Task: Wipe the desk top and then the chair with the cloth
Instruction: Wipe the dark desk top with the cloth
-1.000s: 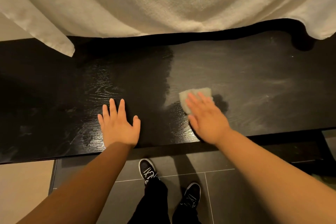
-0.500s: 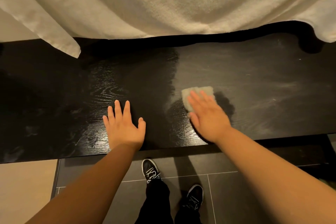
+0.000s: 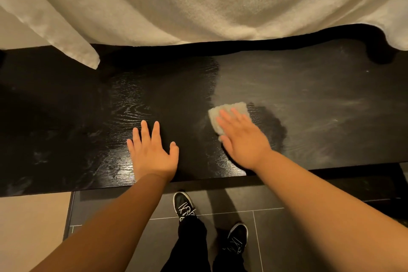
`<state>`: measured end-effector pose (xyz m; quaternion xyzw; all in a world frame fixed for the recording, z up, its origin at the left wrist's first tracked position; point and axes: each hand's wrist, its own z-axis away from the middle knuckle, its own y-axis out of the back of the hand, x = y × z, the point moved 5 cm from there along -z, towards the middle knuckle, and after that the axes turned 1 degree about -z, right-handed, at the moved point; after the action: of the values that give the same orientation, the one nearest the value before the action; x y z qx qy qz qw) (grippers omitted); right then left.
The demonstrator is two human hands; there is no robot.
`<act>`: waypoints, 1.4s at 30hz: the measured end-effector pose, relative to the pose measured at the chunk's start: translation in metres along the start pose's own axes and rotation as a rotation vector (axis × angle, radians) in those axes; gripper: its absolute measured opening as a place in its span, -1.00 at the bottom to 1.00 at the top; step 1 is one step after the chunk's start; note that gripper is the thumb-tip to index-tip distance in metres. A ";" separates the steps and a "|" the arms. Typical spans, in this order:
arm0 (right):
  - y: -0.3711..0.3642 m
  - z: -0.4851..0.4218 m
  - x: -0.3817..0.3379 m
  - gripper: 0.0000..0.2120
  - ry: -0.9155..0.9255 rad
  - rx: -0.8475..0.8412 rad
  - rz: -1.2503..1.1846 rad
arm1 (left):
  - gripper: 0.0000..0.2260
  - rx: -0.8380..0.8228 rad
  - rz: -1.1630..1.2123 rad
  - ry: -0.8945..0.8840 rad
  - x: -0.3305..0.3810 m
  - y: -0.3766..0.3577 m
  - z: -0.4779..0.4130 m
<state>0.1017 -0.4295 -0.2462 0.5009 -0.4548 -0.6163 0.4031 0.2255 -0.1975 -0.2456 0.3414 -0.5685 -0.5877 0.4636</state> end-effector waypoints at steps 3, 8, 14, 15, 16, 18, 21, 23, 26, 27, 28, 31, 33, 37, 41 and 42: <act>0.007 -0.007 0.007 -0.42 -0.310 0.053 -0.022 | -0.31 0.005 0.010 -0.002 0.000 -0.001 0.000; -0.009 0.000 -0.055 -0.41 -0.103 -0.020 0.004 | -0.31 0.002 0.020 0.000 -0.001 -0.001 0.000; 0.000 -0.017 -0.015 -0.39 0.131 -0.057 0.065 | -0.31 0.002 0.015 -0.001 0.000 -0.002 0.000; 0.006 -0.027 -0.002 -0.39 0.041 -0.037 0.061 | -0.31 0.003 0.019 -0.002 0.000 -0.002 0.000; 0.010 -0.036 0.007 -0.39 -0.051 -0.044 0.054 | -0.31 0.005 0.023 -0.001 0.000 -0.002 -0.001; 0.014 -0.046 0.004 -0.39 -0.207 -0.053 -0.002 | -0.31 0.006 0.023 0.001 0.000 -0.002 -0.001; 0.003 -0.033 -0.035 -0.33 -0.113 -0.077 -0.002 | -0.31 0.006 0.022 -0.003 -0.001 -0.003 -0.001; -0.008 -0.009 -0.063 -0.37 0.112 -0.088 0.005 | -0.31 0.001 0.018 -0.004 0.000 -0.003 -0.001; -0.013 0.000 -0.062 -0.41 0.293 -0.182 -0.021 | -0.30 0.002 0.014 0.003 -0.001 -0.004 -0.002; -0.013 -0.007 -0.055 -0.40 0.318 -0.190 0.009 | -0.30 0.000 0.016 0.002 -0.002 -0.004 -0.002; -0.011 -0.019 -0.046 -0.39 0.319 -0.174 0.069 | -0.29 -0.002 0.024 0.001 -0.002 -0.004 -0.002; 0.011 -0.062 -0.009 -0.39 0.078 -0.088 0.101 | -0.28 0.007 0.050 0.003 -0.002 -0.003 -0.001; 0.020 -0.073 0.002 -0.41 -0.121 -0.080 0.002 | -0.28 0.008 0.045 0.001 -0.001 -0.003 -0.001; 0.006 -0.055 -0.035 -0.39 -0.105 -0.080 0.015 | -0.27 0.001 0.043 0.004 0.000 -0.002 -0.002; -0.008 -0.010 -0.052 -0.40 0.200 -0.164 -0.014 | -0.27 0.002 0.029 0.000 0.000 -0.001 -0.002; -0.007 -0.009 -0.042 -0.40 0.236 -0.184 0.001 | -0.28 -0.002 0.024 -0.001 -0.001 -0.002 -0.002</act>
<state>0.1178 -0.3886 -0.2431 0.5307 -0.3461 -0.5920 0.4981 0.2271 -0.1974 -0.2477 0.3339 -0.5723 -0.5828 0.4705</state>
